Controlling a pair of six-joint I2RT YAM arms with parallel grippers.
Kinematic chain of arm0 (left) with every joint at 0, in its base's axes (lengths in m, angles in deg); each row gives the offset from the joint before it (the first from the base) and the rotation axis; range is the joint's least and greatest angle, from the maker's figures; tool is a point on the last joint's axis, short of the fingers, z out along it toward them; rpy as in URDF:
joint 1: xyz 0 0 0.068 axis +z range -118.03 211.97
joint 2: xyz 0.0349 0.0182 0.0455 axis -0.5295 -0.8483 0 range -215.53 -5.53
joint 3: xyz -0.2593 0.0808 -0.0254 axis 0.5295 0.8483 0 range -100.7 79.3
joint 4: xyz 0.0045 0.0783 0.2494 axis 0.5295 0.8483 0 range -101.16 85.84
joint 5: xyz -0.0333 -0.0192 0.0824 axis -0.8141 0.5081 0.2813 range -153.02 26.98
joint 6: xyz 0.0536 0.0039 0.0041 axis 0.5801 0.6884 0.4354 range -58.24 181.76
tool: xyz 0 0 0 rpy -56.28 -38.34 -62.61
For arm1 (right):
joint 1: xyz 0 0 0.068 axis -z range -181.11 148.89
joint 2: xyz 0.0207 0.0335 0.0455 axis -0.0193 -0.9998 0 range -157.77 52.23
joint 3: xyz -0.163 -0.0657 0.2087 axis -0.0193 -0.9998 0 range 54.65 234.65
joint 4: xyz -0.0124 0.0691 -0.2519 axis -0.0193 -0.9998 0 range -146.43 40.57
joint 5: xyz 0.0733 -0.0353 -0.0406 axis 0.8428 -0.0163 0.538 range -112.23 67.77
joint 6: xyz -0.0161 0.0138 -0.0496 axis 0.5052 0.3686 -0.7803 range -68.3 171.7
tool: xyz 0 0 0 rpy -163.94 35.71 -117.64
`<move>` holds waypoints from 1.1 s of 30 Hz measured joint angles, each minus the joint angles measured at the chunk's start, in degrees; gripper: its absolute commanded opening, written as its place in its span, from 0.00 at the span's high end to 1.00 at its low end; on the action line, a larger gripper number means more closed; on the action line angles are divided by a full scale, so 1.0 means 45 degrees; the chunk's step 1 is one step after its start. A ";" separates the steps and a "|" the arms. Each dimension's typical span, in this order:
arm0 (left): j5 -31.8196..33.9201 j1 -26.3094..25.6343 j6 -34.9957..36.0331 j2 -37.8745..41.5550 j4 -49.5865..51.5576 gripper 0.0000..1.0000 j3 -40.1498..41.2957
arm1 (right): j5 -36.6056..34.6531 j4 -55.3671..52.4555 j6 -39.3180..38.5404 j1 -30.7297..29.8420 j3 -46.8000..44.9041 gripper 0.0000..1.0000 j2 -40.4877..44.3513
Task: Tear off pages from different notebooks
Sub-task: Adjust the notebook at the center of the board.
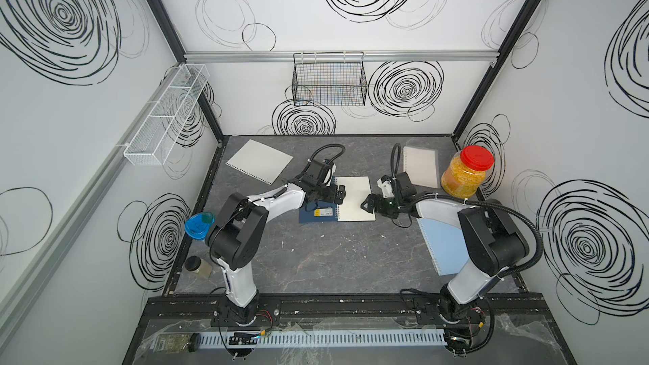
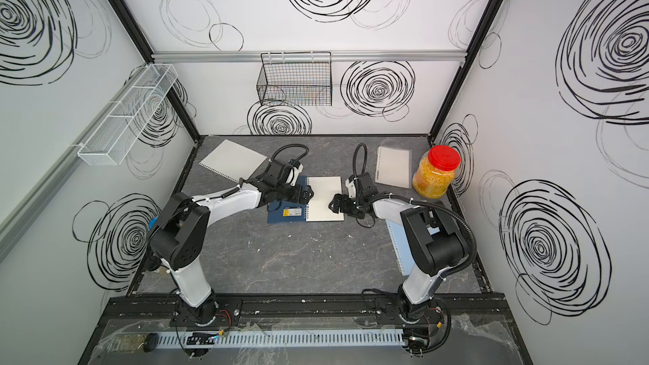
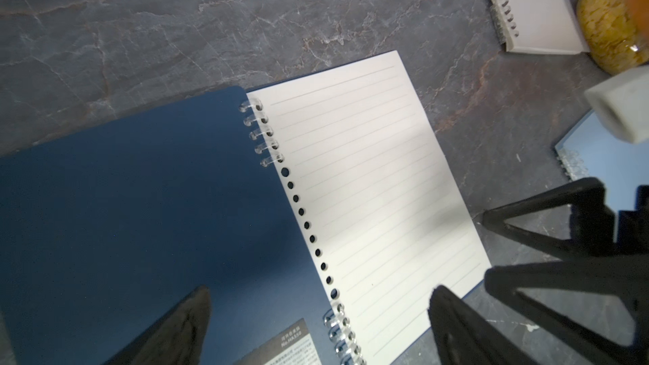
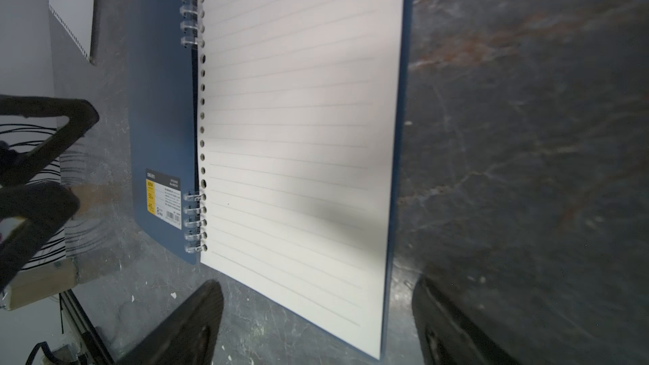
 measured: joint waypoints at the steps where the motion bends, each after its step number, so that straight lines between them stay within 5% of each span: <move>1: 0.0267 -0.0160 0.0248 -0.0029 0.0369 0.01 -0.0316 | -0.0058 -0.0121 -0.0024 0.0151 0.0078 0.13 0.0068; 16: 0.2953 -0.2550 0.2589 -0.2807 0.4075 0.01 -0.4493 | -0.0670 -0.0316 -0.0296 0.2123 -0.0301 0.13 0.1914; 33: 0.2812 -0.3614 0.2705 -0.5401 0.5421 0.01 -0.7329 | -0.0408 -0.0345 -0.0330 0.2584 -0.1151 0.14 0.2069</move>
